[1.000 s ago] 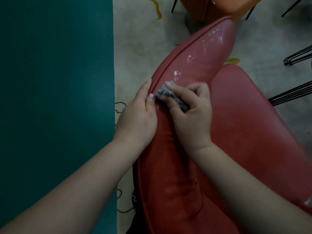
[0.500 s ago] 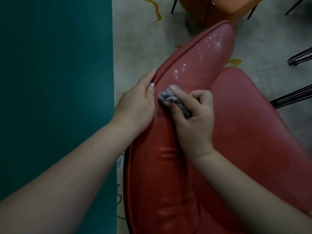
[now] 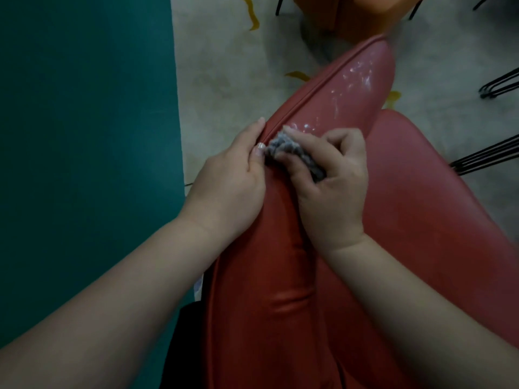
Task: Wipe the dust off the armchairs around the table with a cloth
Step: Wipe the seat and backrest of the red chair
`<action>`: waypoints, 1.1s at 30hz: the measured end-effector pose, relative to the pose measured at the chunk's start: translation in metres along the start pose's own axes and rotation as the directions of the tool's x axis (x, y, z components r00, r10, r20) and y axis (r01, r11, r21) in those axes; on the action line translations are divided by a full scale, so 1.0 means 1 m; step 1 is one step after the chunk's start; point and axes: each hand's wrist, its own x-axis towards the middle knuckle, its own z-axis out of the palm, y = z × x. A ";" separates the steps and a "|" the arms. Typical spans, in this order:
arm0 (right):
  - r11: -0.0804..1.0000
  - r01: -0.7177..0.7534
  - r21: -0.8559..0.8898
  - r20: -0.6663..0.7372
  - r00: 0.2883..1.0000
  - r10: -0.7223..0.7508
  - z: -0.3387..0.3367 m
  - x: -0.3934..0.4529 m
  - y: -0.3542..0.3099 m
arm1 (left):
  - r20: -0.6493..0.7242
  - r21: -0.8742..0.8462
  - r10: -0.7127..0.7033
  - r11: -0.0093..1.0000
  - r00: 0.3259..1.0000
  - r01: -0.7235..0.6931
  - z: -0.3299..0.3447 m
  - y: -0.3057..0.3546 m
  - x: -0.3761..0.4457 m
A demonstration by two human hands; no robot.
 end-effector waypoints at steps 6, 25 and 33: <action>0.996 -0.088 -0.005 -0.045 0.995 0.087 0.006 0.021 0.009 | 0.073 0.011 0.033 0.999 0.997 -0.033 0.003 0.003 0.026; 0.968 -0.252 -0.016 -0.120 0.961 0.248 0.008 0.029 0.005 | 0.188 -0.106 0.053 0.994 0.981 -0.034 0.008 0.005 0.041; 0.948 -0.317 0.022 -0.192 0.929 0.315 0.009 0.049 0.019 | 0.229 -0.104 0.045 0.994 0.972 -0.022 0.007 0.006 0.040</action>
